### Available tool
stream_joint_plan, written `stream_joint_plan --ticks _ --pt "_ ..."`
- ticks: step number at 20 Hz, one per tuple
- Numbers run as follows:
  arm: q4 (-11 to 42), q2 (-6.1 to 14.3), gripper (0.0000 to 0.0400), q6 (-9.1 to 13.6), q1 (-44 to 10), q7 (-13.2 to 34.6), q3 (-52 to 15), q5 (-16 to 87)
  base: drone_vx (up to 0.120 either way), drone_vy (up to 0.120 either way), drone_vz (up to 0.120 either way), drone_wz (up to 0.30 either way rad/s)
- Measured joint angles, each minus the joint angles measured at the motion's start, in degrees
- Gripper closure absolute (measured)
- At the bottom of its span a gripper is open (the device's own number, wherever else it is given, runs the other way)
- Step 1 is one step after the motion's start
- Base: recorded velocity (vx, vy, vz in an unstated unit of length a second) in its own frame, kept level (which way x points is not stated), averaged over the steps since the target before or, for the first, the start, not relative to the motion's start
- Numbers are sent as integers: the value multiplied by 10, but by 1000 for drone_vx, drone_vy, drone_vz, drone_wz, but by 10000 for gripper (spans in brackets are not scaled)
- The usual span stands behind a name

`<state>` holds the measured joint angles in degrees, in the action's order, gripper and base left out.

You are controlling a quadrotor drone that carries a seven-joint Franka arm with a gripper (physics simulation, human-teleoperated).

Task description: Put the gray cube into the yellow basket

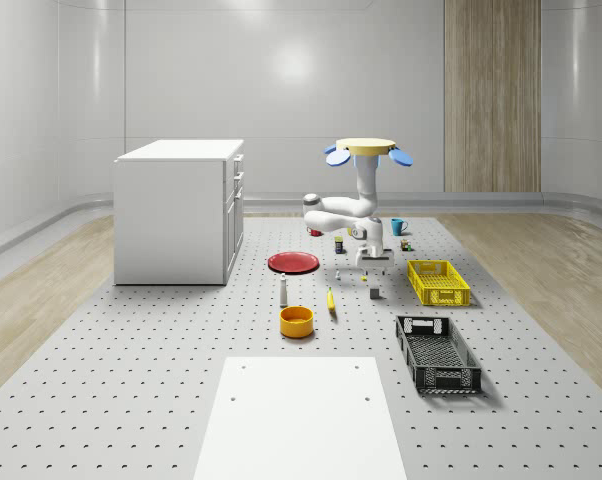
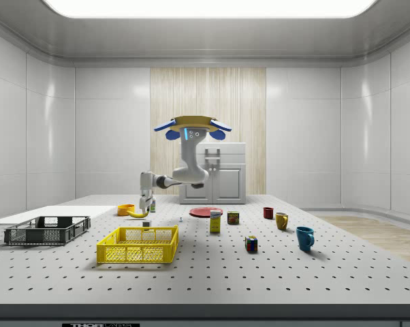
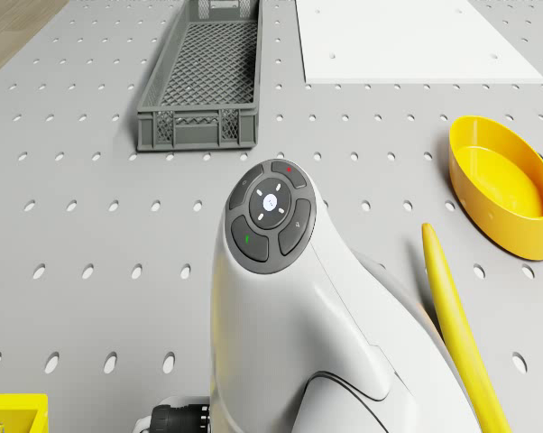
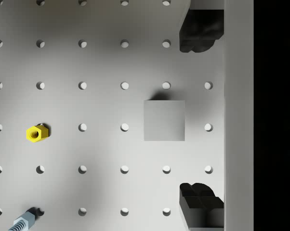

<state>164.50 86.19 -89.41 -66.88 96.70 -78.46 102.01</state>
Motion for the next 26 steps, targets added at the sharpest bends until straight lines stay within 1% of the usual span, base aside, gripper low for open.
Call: stream_joint_plan --ticks 3,8,11,16,19,26 --pt "-1 3 0 -5 -1 0 8 7 0 0 0 0" --pt "-9 8 0 -22 -5 0 45 41 0 0 0 0" --pt "-15 10 0 -31 -9 0 68 62 -107 0 0 0" --pt "-26 10 0 -45 -15 -1 103 95 -8 0 0 0" --pt "-38 8 0 -54 -23 -1 124 116 0 0 0 0" --pt "-65 -4 0 -61 -44 -1 147 138 0 0 0 0"
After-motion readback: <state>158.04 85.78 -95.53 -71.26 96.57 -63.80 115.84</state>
